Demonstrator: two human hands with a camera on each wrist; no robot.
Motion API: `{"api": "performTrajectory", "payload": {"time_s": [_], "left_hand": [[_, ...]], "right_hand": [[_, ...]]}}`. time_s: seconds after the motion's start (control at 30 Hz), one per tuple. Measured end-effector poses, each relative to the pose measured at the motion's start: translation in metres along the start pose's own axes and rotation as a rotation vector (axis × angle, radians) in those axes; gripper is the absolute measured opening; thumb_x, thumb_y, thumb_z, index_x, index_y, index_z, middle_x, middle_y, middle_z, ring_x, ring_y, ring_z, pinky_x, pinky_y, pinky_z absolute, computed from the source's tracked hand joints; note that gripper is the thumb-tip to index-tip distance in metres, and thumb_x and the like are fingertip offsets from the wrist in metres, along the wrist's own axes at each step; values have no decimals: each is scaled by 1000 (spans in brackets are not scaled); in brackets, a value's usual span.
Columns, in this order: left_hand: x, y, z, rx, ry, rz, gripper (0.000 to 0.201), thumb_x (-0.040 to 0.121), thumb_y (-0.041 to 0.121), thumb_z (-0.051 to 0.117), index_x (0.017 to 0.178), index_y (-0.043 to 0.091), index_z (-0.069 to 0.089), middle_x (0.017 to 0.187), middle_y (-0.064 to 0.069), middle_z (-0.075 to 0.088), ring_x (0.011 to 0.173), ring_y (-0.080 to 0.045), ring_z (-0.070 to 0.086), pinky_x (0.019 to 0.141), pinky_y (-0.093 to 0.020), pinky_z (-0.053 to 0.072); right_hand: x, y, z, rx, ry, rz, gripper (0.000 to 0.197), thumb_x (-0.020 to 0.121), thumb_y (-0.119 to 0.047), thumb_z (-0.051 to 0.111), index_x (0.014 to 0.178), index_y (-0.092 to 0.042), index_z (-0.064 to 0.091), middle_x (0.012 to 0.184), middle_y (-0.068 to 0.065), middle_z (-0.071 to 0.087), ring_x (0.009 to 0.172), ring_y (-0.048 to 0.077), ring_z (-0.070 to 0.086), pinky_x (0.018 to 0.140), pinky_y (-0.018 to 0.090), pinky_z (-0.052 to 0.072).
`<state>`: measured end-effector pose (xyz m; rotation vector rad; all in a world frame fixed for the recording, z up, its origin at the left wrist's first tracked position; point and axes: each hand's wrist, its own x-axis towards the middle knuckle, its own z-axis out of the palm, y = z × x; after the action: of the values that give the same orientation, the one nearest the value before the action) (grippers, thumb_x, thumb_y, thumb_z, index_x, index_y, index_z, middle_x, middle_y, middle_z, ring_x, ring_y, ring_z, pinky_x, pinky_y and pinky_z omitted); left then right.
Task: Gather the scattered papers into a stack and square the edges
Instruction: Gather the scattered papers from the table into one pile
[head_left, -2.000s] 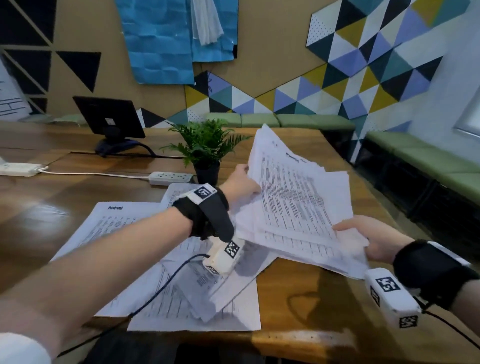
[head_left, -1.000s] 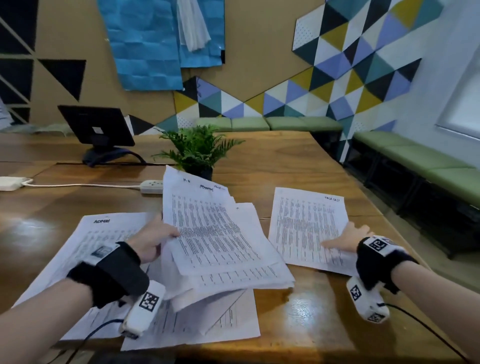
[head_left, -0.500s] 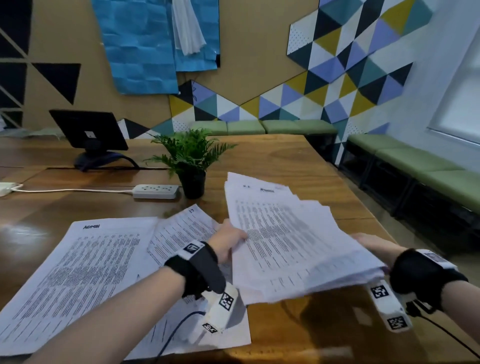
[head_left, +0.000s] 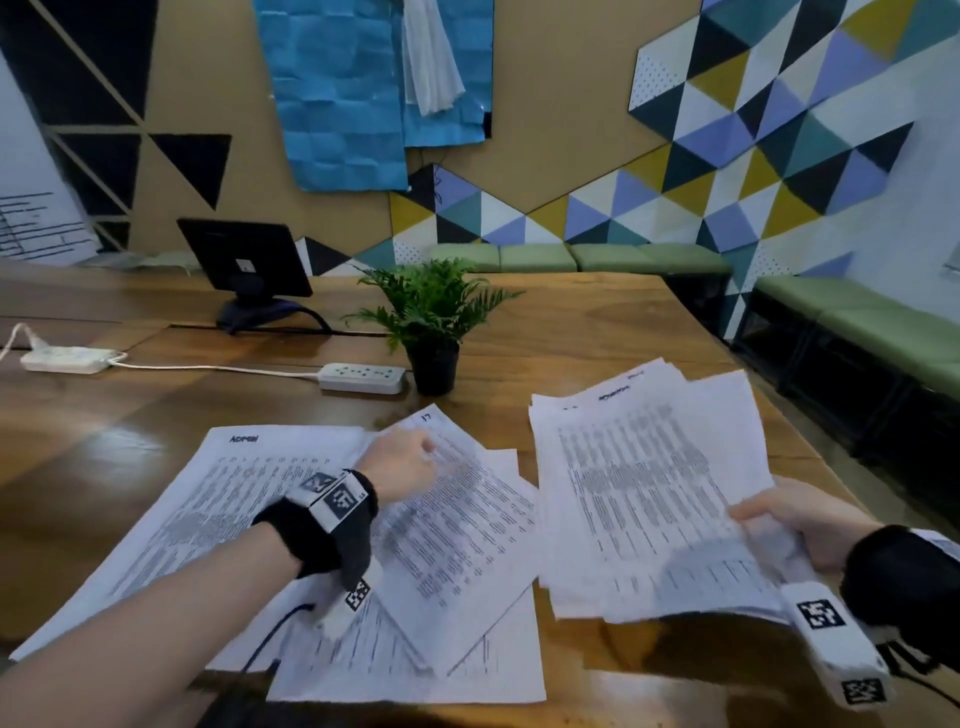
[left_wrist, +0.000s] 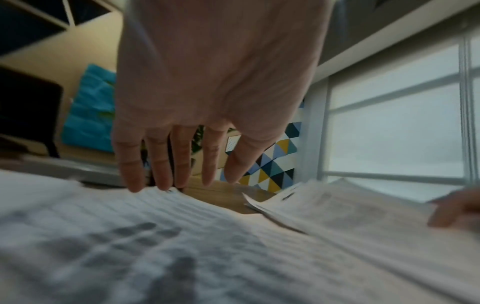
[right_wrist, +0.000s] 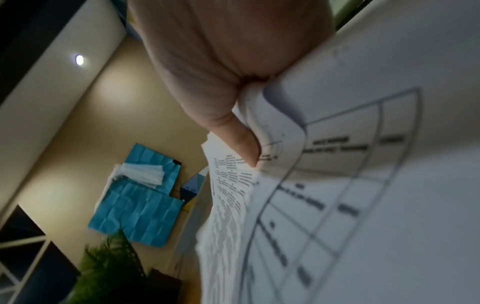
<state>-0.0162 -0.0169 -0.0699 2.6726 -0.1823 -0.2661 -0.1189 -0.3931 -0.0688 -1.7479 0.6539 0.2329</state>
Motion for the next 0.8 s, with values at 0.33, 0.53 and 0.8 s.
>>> {"api": "performTrajectory", "payload": {"time_s": [0.33, 0.53, 0.8], "left_hand": [[-41, -34, 11, 445, -291, -68, 67, 89, 65, 33, 149, 36, 25, 163, -12, 2, 149, -38, 2, 114, -66, 3], [-26, -8, 28, 433, -392, 158, 72, 85, 57, 49, 149, 43, 19, 159, -8, 16, 148, -36, 12, 113, -65, 12], [-27, -2, 20, 193, -98, -63, 62, 92, 46, 45, 145, 15, 32, 150, -19, 30, 136, -38, 34, 107, -47, 37]], "right_hand": [[-9, -36, 50, 402, -242, 68, 19, 91, 1, 43, 104, -1, 56, 62, 19, 73, 46, 30, 70, 38, 37, 54], [-9, -46, 83, 410, -240, 21, 24, 87, -1, 45, 107, 0, 57, 70, 21, 74, 52, 30, 71, 48, 38, 58], [-18, -41, 71, 301, -154, 63, 15, 90, -2, 46, 96, 4, 59, 59, 19, 71, 43, 28, 68, 44, 35, 57]]}}
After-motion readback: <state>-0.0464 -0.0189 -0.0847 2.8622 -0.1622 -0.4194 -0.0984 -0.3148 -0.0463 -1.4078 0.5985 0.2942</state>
